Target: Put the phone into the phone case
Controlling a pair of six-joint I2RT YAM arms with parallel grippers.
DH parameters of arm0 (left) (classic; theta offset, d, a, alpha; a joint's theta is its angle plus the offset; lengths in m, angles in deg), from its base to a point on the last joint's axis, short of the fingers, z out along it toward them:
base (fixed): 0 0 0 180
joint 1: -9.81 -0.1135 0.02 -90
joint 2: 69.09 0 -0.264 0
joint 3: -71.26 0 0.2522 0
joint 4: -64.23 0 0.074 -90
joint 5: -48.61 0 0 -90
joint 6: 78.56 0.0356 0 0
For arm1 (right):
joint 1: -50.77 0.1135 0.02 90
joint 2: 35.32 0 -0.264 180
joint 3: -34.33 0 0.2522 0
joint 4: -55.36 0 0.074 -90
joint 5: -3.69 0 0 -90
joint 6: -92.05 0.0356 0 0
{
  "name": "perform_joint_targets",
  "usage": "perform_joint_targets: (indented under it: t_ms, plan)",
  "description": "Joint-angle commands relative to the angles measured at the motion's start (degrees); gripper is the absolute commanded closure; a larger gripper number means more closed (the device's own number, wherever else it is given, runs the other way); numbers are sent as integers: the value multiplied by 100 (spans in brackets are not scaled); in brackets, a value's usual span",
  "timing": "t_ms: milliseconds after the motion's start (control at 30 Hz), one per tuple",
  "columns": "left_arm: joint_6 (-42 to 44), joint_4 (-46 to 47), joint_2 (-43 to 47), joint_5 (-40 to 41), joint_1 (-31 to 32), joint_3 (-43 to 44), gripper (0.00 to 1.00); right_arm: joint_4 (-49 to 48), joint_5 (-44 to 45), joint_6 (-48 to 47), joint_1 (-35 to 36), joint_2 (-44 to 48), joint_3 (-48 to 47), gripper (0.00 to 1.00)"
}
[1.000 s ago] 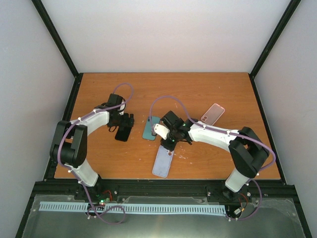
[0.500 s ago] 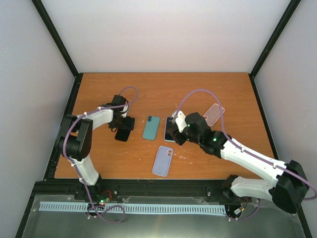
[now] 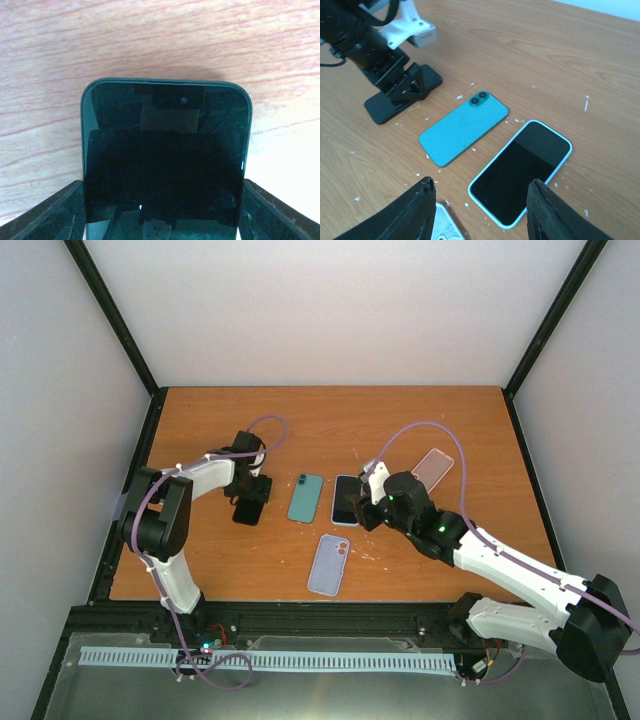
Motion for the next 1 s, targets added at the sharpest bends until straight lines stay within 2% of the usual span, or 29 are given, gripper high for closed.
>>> perform_joint_targets:
  t_ms: [0,100,200,333,433,567,700,867,967]
  plan:
    - [-129,-307,346,-488,65,-7,36,115,433,1006,-28,30,56,50]
    - [-268,-308,730,-790,65,-175,46,512,446,1395,-28,-51,-72,50]
    - [-366,-251,1095,-1323,65,-438,49,873,507,1991,-28,-58,-136,51]
    - [-766,-16,1781,-2316,65,-835,52,899,-108,2717,-28,-38,29,53]
    - [-1201,110,2220,-2907,193,-1067,53,1045,-87,3091,-28,-69,95,54]
    - [-1782,230,2600,-3194,819,-1246,53,1290,-11,3305,-28,-97,162,53]
    - [-2635,1002,2720,-3663,1703,-1613,53,1318,-311,3503,-28,-135,338,55]
    - [-3375,1719,2427,-3699,2613,-1608,53,1291,-353,3810,-28,-45,678,57]
    - [-3554,1820,2134,-3597,2830,-1533,53,1288,-341,3891,-28,71,824,57]
